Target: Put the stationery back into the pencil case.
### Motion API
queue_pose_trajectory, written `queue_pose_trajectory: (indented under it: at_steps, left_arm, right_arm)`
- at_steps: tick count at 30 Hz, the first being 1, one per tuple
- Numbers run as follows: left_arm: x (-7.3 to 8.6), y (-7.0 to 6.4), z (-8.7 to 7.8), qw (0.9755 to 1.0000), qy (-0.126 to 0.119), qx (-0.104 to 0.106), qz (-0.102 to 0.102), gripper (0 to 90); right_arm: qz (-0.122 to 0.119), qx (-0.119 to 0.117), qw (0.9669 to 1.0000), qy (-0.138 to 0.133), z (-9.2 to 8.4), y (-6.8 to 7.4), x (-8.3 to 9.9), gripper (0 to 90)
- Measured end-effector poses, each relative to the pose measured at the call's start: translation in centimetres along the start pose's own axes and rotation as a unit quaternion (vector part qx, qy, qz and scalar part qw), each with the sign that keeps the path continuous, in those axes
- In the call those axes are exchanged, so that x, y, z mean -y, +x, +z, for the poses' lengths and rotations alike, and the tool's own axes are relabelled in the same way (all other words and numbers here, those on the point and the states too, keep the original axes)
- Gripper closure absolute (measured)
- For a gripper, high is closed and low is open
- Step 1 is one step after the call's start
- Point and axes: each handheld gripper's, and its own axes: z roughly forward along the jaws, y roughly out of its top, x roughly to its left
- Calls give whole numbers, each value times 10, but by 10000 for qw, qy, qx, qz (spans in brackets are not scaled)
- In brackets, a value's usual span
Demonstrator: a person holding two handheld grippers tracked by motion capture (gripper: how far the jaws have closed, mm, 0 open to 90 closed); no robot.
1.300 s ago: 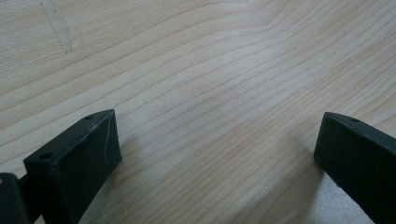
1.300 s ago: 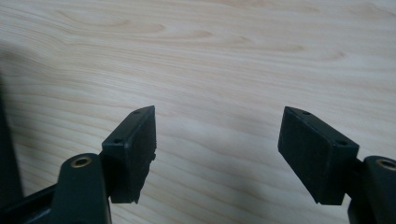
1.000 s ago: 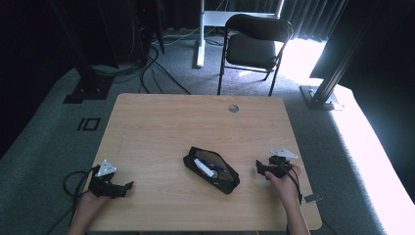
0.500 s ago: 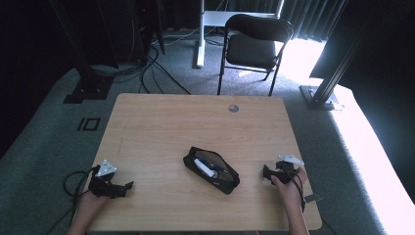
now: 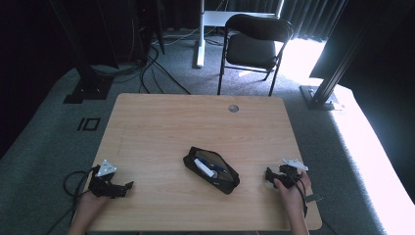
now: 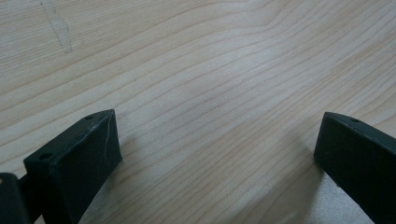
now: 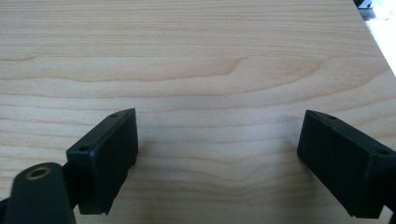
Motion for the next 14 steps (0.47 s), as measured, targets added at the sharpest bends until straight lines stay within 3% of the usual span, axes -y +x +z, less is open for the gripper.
queue_pose_trajectory:
  at_steps: [14]
  left_arm:
    - [0, 0, 0, 10000, 2, 0, 3, 7]
  right_arm:
    - [11, 14, 10000, -9, -1, 0, 1, 119]
